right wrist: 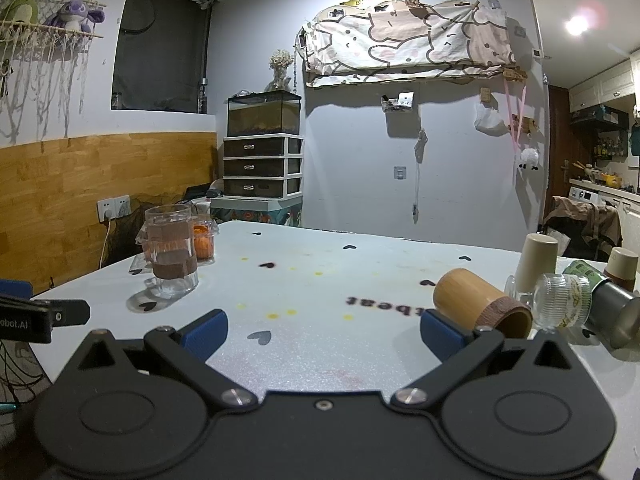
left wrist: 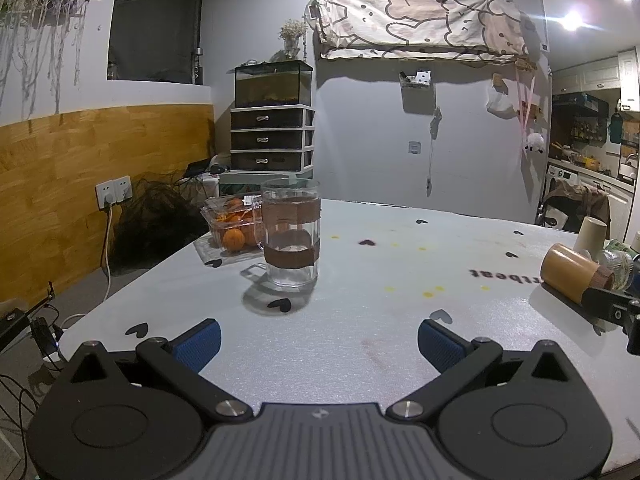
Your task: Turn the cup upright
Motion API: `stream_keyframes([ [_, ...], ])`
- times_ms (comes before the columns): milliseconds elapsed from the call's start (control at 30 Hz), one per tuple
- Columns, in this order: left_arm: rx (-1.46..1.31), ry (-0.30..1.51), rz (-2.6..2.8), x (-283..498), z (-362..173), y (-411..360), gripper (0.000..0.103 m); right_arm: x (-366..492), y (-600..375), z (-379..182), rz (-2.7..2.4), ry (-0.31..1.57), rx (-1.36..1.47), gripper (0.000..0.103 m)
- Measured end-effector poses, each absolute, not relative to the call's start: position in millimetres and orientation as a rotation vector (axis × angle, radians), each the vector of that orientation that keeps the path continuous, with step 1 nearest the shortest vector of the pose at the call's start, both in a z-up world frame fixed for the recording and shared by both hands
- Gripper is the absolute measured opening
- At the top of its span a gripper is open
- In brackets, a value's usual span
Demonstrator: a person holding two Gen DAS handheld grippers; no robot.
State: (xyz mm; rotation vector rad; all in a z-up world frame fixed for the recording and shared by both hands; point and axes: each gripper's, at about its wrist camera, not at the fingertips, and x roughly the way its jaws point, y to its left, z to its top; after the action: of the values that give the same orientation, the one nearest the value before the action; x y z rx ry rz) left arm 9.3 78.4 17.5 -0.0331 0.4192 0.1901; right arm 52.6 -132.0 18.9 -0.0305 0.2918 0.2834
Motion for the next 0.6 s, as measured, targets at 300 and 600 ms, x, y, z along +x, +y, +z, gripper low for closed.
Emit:
stream_keyframes([
  [300, -0.031, 0.42, 0.188, 9.7, 17.7, 78.1, 0.103, 52.3, -132.7, 19.0, 0.281, 0.293, -0.028, 0.103],
  [600, -0.031, 0.42, 0.188, 9.6, 17.5, 77.7, 0.103, 52.5, -133.7, 19.0, 0.281, 0.294, -0.029, 0.103],
])
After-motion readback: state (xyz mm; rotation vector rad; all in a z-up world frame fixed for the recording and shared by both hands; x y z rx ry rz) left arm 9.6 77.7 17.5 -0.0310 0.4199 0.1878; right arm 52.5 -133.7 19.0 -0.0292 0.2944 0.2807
